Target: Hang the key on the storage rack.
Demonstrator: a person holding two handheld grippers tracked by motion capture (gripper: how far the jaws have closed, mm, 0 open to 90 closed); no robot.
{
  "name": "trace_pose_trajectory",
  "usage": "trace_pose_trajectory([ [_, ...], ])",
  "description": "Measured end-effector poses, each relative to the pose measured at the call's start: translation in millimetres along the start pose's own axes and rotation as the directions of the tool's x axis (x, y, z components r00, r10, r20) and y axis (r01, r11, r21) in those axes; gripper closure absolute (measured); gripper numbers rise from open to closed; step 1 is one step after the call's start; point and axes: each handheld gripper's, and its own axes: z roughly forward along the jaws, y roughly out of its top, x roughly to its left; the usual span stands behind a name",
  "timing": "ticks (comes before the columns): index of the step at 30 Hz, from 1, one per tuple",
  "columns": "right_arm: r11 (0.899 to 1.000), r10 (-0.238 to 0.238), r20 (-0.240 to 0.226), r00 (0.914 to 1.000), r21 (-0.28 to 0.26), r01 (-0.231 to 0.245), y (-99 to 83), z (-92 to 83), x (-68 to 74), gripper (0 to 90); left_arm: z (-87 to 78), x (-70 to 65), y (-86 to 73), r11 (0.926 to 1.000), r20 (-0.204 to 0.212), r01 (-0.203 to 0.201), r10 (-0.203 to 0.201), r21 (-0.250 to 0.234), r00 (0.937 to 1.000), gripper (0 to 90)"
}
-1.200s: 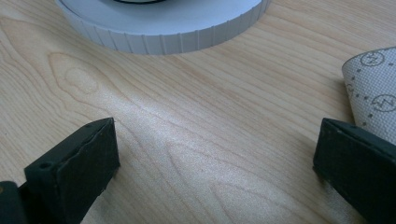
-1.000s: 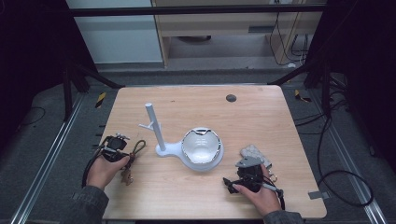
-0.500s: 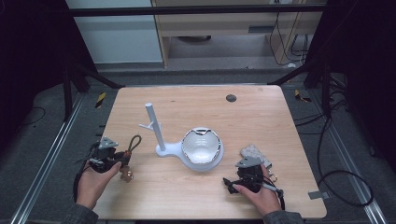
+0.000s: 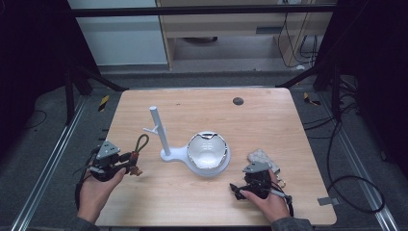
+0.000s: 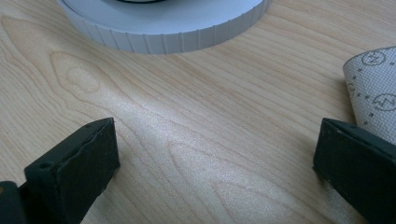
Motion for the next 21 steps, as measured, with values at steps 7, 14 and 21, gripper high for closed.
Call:
trace_pose_trajectory([
  [7, 1.0, 0.0, 0.0, 1.0, 0.0, 0.0, 0.0, 0.0, 0.0, 0.2, -7.3, -6.1, -0.6, 0.9995, 0.007, -0.015, 0.015, -0.029, 0.9999, 65.8],
  [14, 1.0, 0.0, 0.002, 1.0, 0.002, 0.0, 0.0, -0.2, 0.1, 0.3, -13.1, -8.9, -1.1, 0.9986, 0.019, -0.016, 0.017, -0.049, 0.9997, 65.7],
  [21, 1.0, 0.0, 0.002, 1.0, 0.0, 0.0, -0.1, -0.1, 0.2, 0.2, -18.0, -14.4, -0.1, 0.9971, 0.03, -0.02, 0.022, -0.074, 0.9993, 65.7],
])
